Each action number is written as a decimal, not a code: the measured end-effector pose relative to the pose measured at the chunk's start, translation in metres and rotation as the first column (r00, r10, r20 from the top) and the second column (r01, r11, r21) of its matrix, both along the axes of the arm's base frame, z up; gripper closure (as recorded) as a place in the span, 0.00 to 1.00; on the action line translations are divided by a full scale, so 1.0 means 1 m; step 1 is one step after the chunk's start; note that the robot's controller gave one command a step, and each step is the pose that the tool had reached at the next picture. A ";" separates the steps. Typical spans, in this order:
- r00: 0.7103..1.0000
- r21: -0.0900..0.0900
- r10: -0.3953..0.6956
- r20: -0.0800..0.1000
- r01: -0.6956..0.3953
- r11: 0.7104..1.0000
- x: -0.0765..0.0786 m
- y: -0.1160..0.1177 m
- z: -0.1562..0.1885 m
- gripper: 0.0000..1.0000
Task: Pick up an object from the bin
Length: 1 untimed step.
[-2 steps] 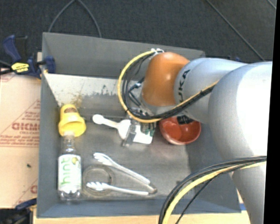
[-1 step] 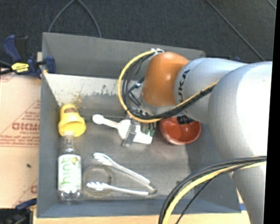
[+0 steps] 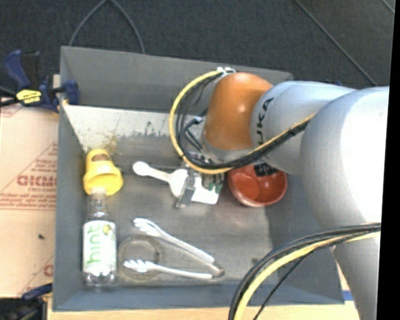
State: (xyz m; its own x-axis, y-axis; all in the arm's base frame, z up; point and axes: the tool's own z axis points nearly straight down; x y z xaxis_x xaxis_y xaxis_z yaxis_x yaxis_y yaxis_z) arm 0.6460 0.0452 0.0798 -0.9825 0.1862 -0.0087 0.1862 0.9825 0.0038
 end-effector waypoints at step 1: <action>1.000 0.000 -0.001 -0.003 0.001 1.000 -0.001 0.000 0.030 1.00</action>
Offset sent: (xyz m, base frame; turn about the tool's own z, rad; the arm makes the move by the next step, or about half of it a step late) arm -0.0019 -0.0003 0.1091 0.0006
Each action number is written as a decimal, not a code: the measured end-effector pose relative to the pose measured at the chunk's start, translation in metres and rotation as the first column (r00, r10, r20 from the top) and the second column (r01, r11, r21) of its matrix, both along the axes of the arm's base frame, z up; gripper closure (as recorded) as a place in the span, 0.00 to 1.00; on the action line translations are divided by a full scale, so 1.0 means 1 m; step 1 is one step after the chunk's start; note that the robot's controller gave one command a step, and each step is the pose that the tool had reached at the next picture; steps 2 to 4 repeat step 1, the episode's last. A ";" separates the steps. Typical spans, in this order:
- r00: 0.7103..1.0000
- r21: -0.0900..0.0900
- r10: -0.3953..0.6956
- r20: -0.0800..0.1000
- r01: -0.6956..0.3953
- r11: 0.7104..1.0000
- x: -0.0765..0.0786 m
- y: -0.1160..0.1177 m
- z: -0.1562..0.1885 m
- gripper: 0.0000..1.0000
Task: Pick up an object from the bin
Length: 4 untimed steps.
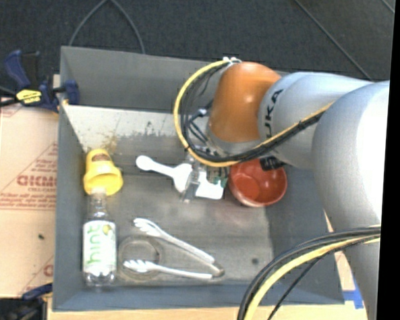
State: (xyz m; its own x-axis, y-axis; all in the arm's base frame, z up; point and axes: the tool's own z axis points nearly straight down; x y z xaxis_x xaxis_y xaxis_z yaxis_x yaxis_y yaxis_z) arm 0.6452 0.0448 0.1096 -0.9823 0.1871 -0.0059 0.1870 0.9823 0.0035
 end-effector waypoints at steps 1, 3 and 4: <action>1.000 0.000 0.000 -0.004 0.000 1.000 -0.001 0.000 0.035 1.00; 1.000 0.000 0.000 -0.004 0.000 1.000 -0.001 0.000 0.035 1.00; 1.000 0.000 0.000 -0.004 0.000 1.000 -0.001 0.000 0.035 1.00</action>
Offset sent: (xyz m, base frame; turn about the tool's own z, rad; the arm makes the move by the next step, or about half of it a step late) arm -0.0011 -0.0003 0.0302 0.0001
